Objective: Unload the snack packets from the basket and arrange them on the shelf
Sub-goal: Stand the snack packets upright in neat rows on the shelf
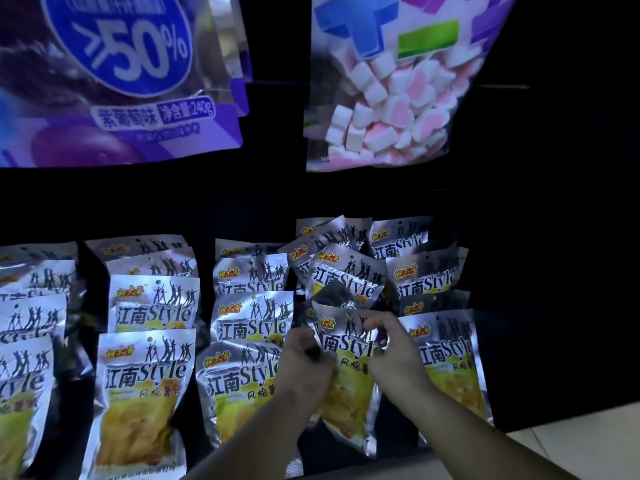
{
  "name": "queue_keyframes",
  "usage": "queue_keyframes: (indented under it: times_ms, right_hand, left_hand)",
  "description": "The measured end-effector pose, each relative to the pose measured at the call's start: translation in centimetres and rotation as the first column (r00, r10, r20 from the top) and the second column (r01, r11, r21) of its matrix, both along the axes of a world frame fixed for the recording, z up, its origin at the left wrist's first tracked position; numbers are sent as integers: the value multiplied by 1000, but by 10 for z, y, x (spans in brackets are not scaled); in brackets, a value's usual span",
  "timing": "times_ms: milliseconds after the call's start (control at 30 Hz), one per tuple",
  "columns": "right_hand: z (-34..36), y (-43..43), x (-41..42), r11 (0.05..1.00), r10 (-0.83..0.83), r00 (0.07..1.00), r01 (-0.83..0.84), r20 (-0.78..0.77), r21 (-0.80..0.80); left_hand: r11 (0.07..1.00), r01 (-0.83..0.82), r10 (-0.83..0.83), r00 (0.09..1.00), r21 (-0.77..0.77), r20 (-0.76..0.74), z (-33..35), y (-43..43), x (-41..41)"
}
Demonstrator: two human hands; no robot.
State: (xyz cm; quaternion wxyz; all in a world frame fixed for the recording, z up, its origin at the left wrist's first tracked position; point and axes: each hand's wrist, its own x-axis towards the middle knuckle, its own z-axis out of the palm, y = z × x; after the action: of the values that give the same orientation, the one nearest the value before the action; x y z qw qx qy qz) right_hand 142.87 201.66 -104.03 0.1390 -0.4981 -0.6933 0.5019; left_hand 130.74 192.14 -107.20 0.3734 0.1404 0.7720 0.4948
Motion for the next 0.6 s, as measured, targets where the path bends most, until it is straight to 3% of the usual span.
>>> queue_keyframes:
  times_ms: [67, 200, 367, 500, 600]
  right_hand:
    - [3, -2, 3, 1000, 2, 1000, -2, -26, 25]
    - [15, -3, 15, 999, -33, 994, 31, -108, -19]
    - [31, 6, 31, 1000, -21, 996, 23, -91, 11]
    - [33, 11, 31, 998, 0, 997, 4, -71, 58]
    - [27, 13, 21, 998, -20, 995, 25, -93, 57]
  left_hand:
    - [1000, 6, -6, 1000, 2, 17, 1, 0, -3]
    - [996, -23, 1, 972, 90, 237, 9, 8, -10]
    - [980, -15, -69, 912, 201, 405, 28, 13, -17]
    - [968, -87, -31, 889, 235, 457, 37, 6, -25]
    - [965, -91, -18, 912, 246, 410, 42, 2, -34]
